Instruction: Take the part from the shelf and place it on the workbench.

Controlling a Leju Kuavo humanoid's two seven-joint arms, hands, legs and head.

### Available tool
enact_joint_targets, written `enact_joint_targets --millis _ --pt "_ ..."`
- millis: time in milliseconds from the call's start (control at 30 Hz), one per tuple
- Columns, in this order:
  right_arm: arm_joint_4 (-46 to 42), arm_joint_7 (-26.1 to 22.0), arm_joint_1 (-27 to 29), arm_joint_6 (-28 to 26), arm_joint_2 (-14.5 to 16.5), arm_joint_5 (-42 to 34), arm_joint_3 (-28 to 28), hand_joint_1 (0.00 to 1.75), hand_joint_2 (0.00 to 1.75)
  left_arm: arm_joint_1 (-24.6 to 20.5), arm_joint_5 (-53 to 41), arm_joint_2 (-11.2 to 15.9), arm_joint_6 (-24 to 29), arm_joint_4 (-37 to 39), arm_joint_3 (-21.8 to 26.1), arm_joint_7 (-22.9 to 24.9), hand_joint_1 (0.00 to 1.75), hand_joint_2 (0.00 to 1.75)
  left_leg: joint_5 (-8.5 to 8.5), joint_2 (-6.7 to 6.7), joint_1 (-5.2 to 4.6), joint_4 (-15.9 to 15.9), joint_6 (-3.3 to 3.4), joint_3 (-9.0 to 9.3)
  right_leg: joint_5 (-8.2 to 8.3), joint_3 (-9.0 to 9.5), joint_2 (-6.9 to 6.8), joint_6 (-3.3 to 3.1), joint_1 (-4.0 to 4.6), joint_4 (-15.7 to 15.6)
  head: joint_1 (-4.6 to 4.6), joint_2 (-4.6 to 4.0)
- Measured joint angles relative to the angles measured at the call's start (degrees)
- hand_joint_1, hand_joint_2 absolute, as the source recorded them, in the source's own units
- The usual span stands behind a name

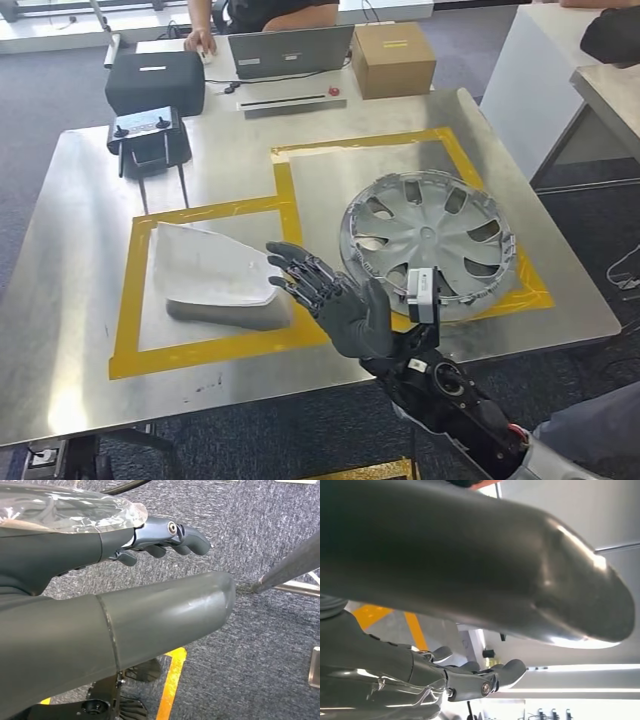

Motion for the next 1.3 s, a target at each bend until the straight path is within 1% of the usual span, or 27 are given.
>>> enact_joint_targets --millis 67,100,133,200,233,267,300,367,400,433,533,600,633,700,733,767,800,833,900,933,967,1067,1100,1133,1233,1267,1300 --pt "0.0 0.0 -0.2 0.0 0.1 0.0 0.0 0.00 0.00 -0.1 -0.1 -0.1 0.0 0.0 0.0 0.1 0.00 0.00 0.28 0.15 0.42 -0.8 0.35 0.56 -0.66 -0.26 -0.05 0.34 0.02 0.6 0.08 0.00" --pt "0.1 0.0 -0.3 0.0 0.1 0.0 0.0 0.00 0.00 -0.2 -0.1 -0.2 0.0 0.0 0.0 0.1 0.00 0.00 0.41 0.25 0.66 -1.2 0.52 0.89 -1.82 -1.01 -0.10 0.49 0.05 2.3 0.20 0.00" --pt "0.1 0.0 -0.4 -0.1 0.1 0.0 0.0 0.00 0.00 -0.2 -0.1 -0.3 0.0 0.0 0.0 0.1 0.00 0.00 0.48 0.34 0.85 -1.5 0.62 1.15 -3.56 -2.42 -0.16 0.62 0.01 5.5 0.36 0.00" --pt "0.2 0.0 -0.5 -0.1 0.1 0.0 0.0 0.00 0.00 -0.3 -0.1 -0.4 -0.1 0.0 0.0 0.2 0.00 0.00 0.43 0.41 0.85 -1.5 0.67 1.26 -7.11 -6.26 -0.22 0.95 -0.12 13.9 0.62 0.00" --pt "0.3 0.0 -0.5 -0.1 0.1 0.1 0.0 0.00 0.00 -0.3 -0.1 -0.5 -0.1 0.0 0.0 0.2 0.00 0.00 0.39 0.41 0.87 -1.5 0.64 1.29 -7.75 -7.71 -0.24 1.12 -0.23 16.7 0.66 0.00" --pt "0.4 0.0 -0.5 -0.1 0.1 0.1 0.0 0.00 0.00 -0.3 -0.1 -0.5 -0.1 0.0 0.0 0.3 0.00 0.00 0.33 0.38 0.93 -1.5 0.55 1.34 -7.23 -8.12 -0.26 1.27 -0.36 17.3 0.68 0.00" --pt "0.5 0.0 -0.6 -0.1 0.1 0.2 0.0 0.00 0.00 -0.3 -0.1 -0.5 -0.2 0.0 0.0 0.3 0.00 0.00 0.23 0.30 1.04 -1.4 0.40 1.43 -5.58 -7.32 -0.28 1.40 -0.51 15.3 0.70 0.00" --pt "0.7 0.0 -0.7 -0.1 0.1 0.4 0.0 0.00 0.00 -0.3 -0.1 -0.6 -0.3 0.0 0.0 0.4 0.00 0.00 -0.11 0.11 1.23 -1.0 -0.16 1.56 -1.47 -3.44 -0.29 1.65 -0.77 7.0 0.86 0.00" --pt "0.7 0.0 -0.9 0.0 0.2 0.5 0.0 0.00 0.00 -0.3 -0.1 -0.6 -0.3 0.0 0.0 0.4 0.00 0.00 -0.26 0.03 1.19 -0.7 -0.51 1.46 -0.24 -1.68 -0.21 1.54 -0.79 3.5 0.97 0.00" --pt "0.8 0.0 -1.0 0.0 0.3 0.6 0.0 0.00 0.00 -0.3 -0.1 -0.6 -0.3 0.0 0.0 0.4 0.00 0.00 -0.29 -0.01 1.12 -0.5 -0.89 1.30 0.22 -0.70 -0.11 1.29 -0.78 1.5 1.00 0.00" --pt "1.2 0.0 -1.3 0.3 0.6 0.8 0.0 0.00 0.00 -0.4 -0.1 -0.5 -0.4 0.0 0.0 0.4 0.00 0.00 -0.05 -0.02 1.11 -0.4 -1.87 0.92 0.29 -0.56 0.12 0.02 -0.48 0.9 0.58 0.00" --pt "1.3 0.0 -1.6 0.5 0.8 0.9 0.0 0.00 0.00 -0.4 -0.1 -0.5 -0.5 0.0 0.0 0.4 0.00 0.00 -1.28 0.14 1.25 1.3 -2.34 0.24 0.60 -0.52 0.06 -0.72 -0.47 0.7 0.32 0.00" --pt "1.4 0.0 -1.7 0.6 1.0 1.0 0.0 0.00 0.00 -0.4 -0.1 -0.5 -0.5 0.0 0.0 0.4 0.00 0.00 -2.80 0.21 1.25 3.7 -2.52 -0.89 0.75 -0.54 -0.02 -1.09 -0.48 0.6 0.10 0.00" --pt "1.6 0.0 -1.9 0.7 1.1 1.0 0.0 0.00 0.00 -0.4 0.0 -0.5 -0.5 0.0 0.0 0.4 0.00 0.00 -6.61 0.29 1.19 11.7 -2.66 -4.60 0.94 -0.85 -0.17 -1.58 -0.27 0.6 -0.35 0.00" --pt "1.7 0.0 -1.9 0.7 1.2 1.0 0.0 0.00 0.00 -0.4 0.0 -0.5 -0.5 0.0 0.0 0.4 0.00 0.00 -8.00 0.29 1.17 15.3 -2.62 -6.39 1.03 -1.03 -0.22 -1.78 -0.11 0.6 -0.50 0.00" --pt "1.9 0.0 -1.9 0.8 1.2 1.0 0.0 0.00 0.00 -0.3 0.0 -0.5 -0.6 0.0 0.0 0.4 0.00 0.00 -8.39 0.28 1.15 17.3 -2.50 -7.39 1.12 -1.19 -0.25 -1.90 0.05 0.6 -0.51 0.00" --pt "2.1 0.0 -1.9 0.8 1.3 1.0 0.0 0.00 0.00 -0.2 0.0 -0.5 -0.6 0.0 0.0 0.4 0.00 0.00 -7.67 0.28 1.10 17.0 -2.27 -7.17 1.20 -1.30 -0.25 -1.99 0.18 0.6 -0.51 0.00" --pt "2.3 0.0 -1.9 0.9 1.4 1.0 0.0 0.00 0.00 -0.1 0.0 -0.5 -0.6 0.0 0.0 0.4 0.00 0.00 -6.07 0.28 1.01 14.3 -1.92 -5.67 1.27 -1.35 -0.23 -2.02 0.30 0.6 -0.52 0.00" --pt "2.5 0.0 -1.9 1.0 1.6 1.0 0.0 0.00 0.00 -0.3 0.0 -0.4 -0.7 0.0 0.0 0.4 0.00 0.00 -2.49 0.33 0.65 5.4 -1.07 -0.82 1.39 -1.37 -0.21 -1.88 0.50 0.6 -0.54 0.00" --pt "2.5 0.0 -2.0 1.0 1.7 1.0 0.0 0.00 0.00 -0.4 0.0 -0.4 -0.7 0.0 0.0 0.4 0.00 0.00 -1.48 0.38 0.38 2.1 -0.77 0.91 1.45 -1.41 -0.22 -1.71 0.55 0.6 -0.53 0.00" --pt "2.5 0.0 -2.0 1.1 1.8 1.0 0.0 0.00 0.00 -0.6 0.0 -0.3 -0.7 0.0 0.0 0.3 0.00 0.00 -1.13 0.42 0.13 0.3 -0.60 1.77 1.53 -1.48 -0.24 -1.47 0.54 0.6 -0.52 0.00" --pt "2.7 0.0 -2.2 1.3 2.0 1.0 -0.1 0.00 0.00 -0.6 0.0 -0.2 -0.7 0.0 0.0 0.3 0.00 0.00 -0.69 0.47 0.04 -0.6 -0.09 1.78 1.50 -1.70 -0.32 -0.55 0.47 0.6 -0.55 0.00" --pt "2.8 0.0 -2.3 1.3 2.0 1.0 -0.2 0.00 0.00 -0.6 0.0 -0.2 -0.7 0.0 0.0 0.3 0.00 0.00 -0.44 0.53 0.21 -0.8 0.14 1.77 0.86 -2.03 -0.35 -0.28 0.47 1.2 -0.49 0.00" --pt "2.9 0.0 -2.4 1.3 2.0 1.0 -0.2 0.00 0.00 -0.6 0.1 -0.3 -0.7 0.0 0.0 0.3 0.00 0.00 -0.21 0.61 0.41 -1.0 0.37 1.74 -0.44 -2.68 -0.36 -0.03 0.46 2.8 -0.30 0.00" --pt "3.3 0.0 -2.5 1.5 2.0 1.0 -0.3 0.00 0.00 -0.4 0.1 -0.3 -0.8 0.0 0.0 0.3 0.00 0.00 0.13 0.72 0.43 -1.0 0.73 1.32 -6.76 -6.87 -0.39 0.49 0.26 14.3 0.32 0.00" --pt "3.4 0.0 -2.5 1.5 2.0 1.0 -0.3 0.00 0.00 -0.3 0.1 -0.3 -0.8 0.0 0.0 0.3 0.00 0.00 0.23 0.74 0.41 -1.0 0.78 1.17 -7.66 -7.61 -0.39 0.59 0.24 16.9 0.39 0.00" --pt "3.6 0.0 -2.5 1.6 2.0 1.0 -0.3 0.00 0.00 -0.2 0.1 -0.3 -0.8 0.0 0.0 0.3 0.00 0.00 0.30 0.74 0.40 -1.0 0.76 1.10 -7.15 -7.15 -0.40 0.61 0.24 16.8 0.43 0.00"
